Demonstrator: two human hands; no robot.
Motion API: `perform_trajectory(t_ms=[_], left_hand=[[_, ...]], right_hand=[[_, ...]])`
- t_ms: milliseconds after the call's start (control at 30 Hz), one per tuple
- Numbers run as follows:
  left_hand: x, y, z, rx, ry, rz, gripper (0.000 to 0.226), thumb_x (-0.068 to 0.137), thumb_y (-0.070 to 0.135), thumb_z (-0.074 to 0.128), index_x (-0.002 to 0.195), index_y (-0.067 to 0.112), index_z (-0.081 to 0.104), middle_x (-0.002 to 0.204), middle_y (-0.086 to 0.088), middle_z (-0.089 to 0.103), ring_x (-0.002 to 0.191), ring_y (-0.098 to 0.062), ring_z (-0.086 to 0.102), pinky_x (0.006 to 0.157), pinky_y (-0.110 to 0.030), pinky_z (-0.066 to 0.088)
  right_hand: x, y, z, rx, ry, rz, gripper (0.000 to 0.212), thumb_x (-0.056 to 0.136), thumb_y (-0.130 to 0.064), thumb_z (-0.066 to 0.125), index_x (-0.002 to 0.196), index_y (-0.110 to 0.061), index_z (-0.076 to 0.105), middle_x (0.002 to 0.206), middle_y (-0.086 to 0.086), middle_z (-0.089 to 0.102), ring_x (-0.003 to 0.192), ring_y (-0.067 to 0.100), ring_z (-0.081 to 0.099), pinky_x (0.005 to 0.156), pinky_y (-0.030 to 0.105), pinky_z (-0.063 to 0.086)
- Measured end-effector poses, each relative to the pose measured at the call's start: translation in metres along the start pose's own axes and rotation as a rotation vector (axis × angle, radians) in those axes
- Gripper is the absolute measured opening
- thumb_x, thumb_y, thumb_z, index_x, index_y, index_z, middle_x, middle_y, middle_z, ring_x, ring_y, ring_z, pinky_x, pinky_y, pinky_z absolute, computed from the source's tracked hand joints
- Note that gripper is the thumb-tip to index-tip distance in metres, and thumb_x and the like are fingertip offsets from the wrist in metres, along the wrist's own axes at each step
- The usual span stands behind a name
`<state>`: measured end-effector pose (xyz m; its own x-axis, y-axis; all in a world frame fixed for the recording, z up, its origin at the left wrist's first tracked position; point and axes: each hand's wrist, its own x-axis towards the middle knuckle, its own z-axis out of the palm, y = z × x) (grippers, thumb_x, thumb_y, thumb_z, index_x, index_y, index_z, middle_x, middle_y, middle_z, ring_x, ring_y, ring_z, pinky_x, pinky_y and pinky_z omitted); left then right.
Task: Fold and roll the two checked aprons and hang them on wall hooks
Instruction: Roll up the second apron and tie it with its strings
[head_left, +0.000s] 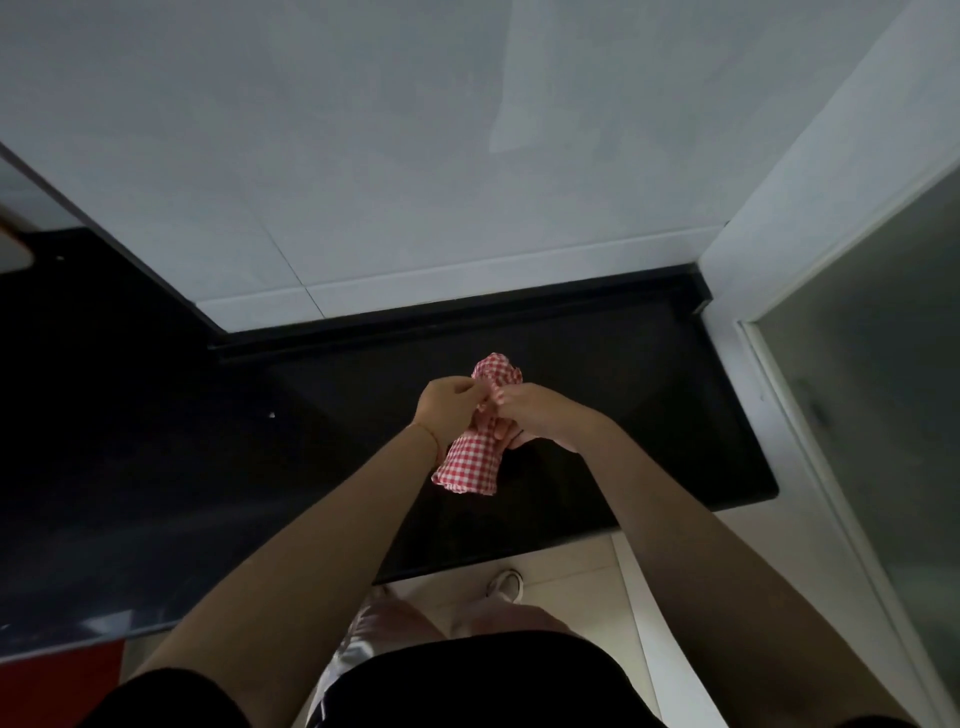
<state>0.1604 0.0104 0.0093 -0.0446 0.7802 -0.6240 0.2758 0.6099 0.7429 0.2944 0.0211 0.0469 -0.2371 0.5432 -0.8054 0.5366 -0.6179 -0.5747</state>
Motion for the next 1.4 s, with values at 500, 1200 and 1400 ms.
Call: perform_trajectory(t_ms=[500, 1200, 1400], left_hand=[[0.004, -0.001, -0.014, 0.310, -0.131, 0.316, 0.013, 0.096, 0.019, 0.058, 0.091, 0.023, 0.069, 0.103, -0.002, 0.061, 0.090, -0.023, 0.067, 0.082, -0.043, 0.058], [0.011, 0.001, -0.014, 0.195, -0.018, 0.224, 0.004, 0.087, 0.021, 0.070, 0.084, 0.024, 0.070, 0.089, 0.002, 0.072, 0.081, -0.010, 0.070, 0.078, -0.024, 0.058], [0.012, 0.001, -0.019, 0.398, -0.097, 0.308, 0.014, 0.087, 0.016, 0.069, 0.100, 0.021, 0.073, 0.101, 0.006, 0.065, 0.094, -0.010, 0.063, 0.089, -0.026, 0.051]], right_hand=[[0.015, 0.006, -0.001, -0.029, 0.149, -0.061, 0.034, 0.102, -0.040, 0.044, 0.090, -0.014, 0.063, 0.085, 0.012, 0.070, 0.080, 0.025, 0.071, 0.082, 0.039, 0.059], [0.014, 0.033, -0.012, -0.317, 0.339, -0.371, 0.020, 0.095, -0.018, 0.059, 0.111, -0.019, 0.071, 0.103, -0.010, 0.067, 0.083, -0.007, 0.054, 0.077, 0.014, 0.042], [0.016, 0.032, -0.008, -0.368, 0.352, -0.396, 0.022, 0.096, -0.015, 0.058, 0.114, -0.016, 0.070, 0.110, -0.003, 0.069, 0.094, 0.003, 0.058, 0.092, 0.023, 0.044]])
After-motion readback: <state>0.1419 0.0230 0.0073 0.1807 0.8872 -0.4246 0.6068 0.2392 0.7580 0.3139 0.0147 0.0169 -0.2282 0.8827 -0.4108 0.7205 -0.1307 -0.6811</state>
